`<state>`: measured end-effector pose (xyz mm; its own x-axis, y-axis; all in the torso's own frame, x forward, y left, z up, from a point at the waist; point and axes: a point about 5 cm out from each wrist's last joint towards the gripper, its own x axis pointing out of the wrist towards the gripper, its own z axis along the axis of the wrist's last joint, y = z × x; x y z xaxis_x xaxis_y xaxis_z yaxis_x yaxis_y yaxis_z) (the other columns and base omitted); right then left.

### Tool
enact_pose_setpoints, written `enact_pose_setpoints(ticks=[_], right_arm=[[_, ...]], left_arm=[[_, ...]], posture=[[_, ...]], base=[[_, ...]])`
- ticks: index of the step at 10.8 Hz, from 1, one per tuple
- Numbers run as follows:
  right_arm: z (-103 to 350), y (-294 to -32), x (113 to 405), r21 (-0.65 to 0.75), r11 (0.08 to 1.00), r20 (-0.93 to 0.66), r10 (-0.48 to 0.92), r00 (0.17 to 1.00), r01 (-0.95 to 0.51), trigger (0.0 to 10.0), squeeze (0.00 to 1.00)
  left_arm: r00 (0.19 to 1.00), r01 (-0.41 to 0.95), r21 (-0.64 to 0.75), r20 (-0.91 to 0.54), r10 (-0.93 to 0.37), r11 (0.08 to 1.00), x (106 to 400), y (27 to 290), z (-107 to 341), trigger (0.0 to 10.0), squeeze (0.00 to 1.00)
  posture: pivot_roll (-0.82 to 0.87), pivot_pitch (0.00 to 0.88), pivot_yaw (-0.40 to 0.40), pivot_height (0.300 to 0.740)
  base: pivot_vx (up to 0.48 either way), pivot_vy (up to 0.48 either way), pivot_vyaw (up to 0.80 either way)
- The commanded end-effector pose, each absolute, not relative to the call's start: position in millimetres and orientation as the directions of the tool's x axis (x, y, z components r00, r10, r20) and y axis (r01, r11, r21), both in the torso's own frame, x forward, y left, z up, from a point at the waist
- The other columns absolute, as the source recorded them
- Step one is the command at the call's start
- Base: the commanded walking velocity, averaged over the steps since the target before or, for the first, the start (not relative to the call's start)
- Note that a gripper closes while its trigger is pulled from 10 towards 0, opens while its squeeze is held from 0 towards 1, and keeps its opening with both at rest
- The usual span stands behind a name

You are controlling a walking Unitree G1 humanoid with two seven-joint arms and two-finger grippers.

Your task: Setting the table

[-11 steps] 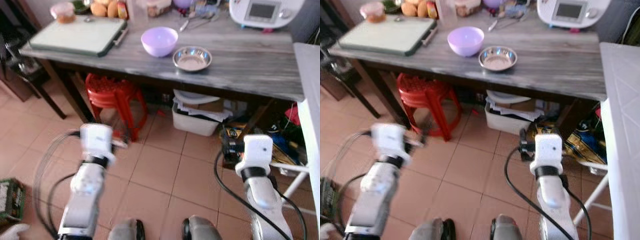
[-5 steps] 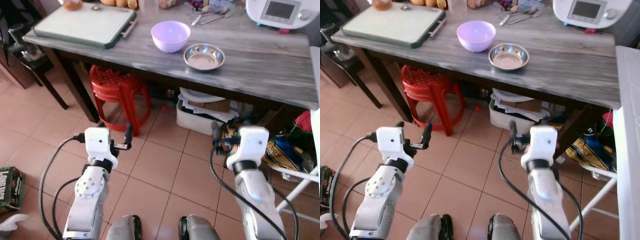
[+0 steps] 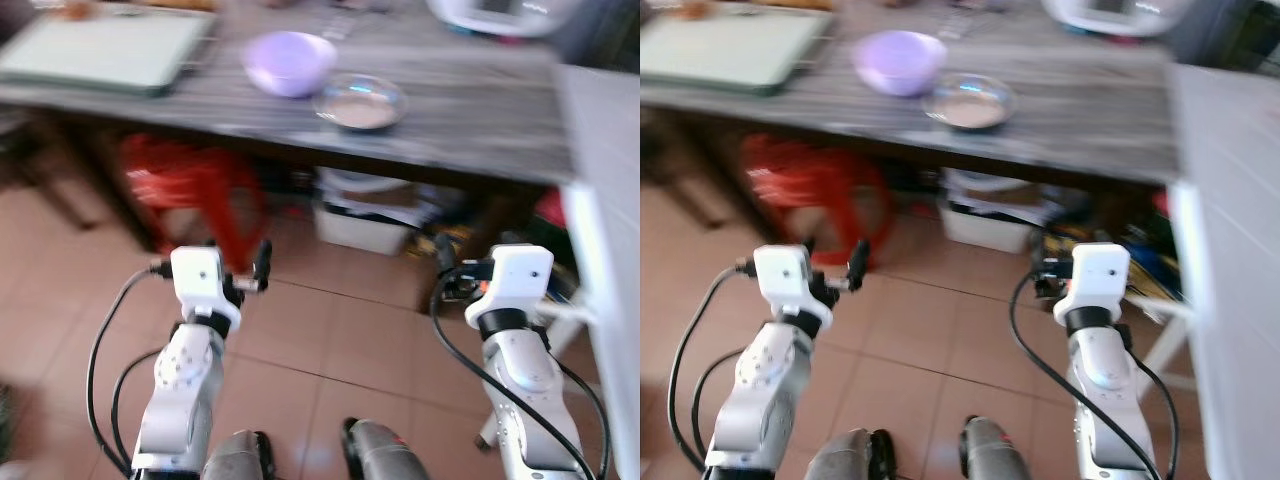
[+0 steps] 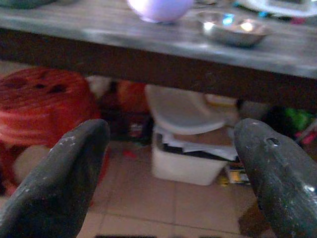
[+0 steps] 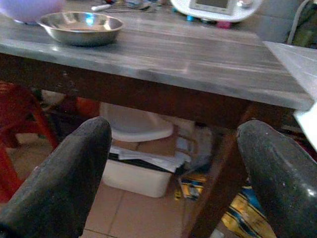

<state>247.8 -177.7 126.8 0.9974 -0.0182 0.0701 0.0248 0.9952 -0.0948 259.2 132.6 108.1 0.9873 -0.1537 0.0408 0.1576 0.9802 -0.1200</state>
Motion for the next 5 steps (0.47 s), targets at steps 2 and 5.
enact_pose_setpoints(ticks=[2, 5], right_arm=[[129.4, -174.7, 247.1, -0.102, 0.995, 0.075, 0.009, 0.997, -0.002, 10.0, 0.0], [129.9, -171.2, 249.6, -0.108, 0.994, 0.077, 0.042, 0.996, -0.033, 10.0, 0.0]], left_arm=[[0.988, 0.152, -0.117, 0.033, -0.15, 0.981, 254.7, 134.5, 107.9, 10.0, 0.0], [0.99, 0.139, -0.117, 0.025, -0.137, 0.983, 250.3, 138.8, 107.3, 10.0, 0.0]], posture=[[-0.07, 0.192, 0.0, 0.74], [-0.05, 0.2, -0.008, 0.74]], base=[[0.0, -0.274, -0.8], [0.0, -0.296, -0.16]])
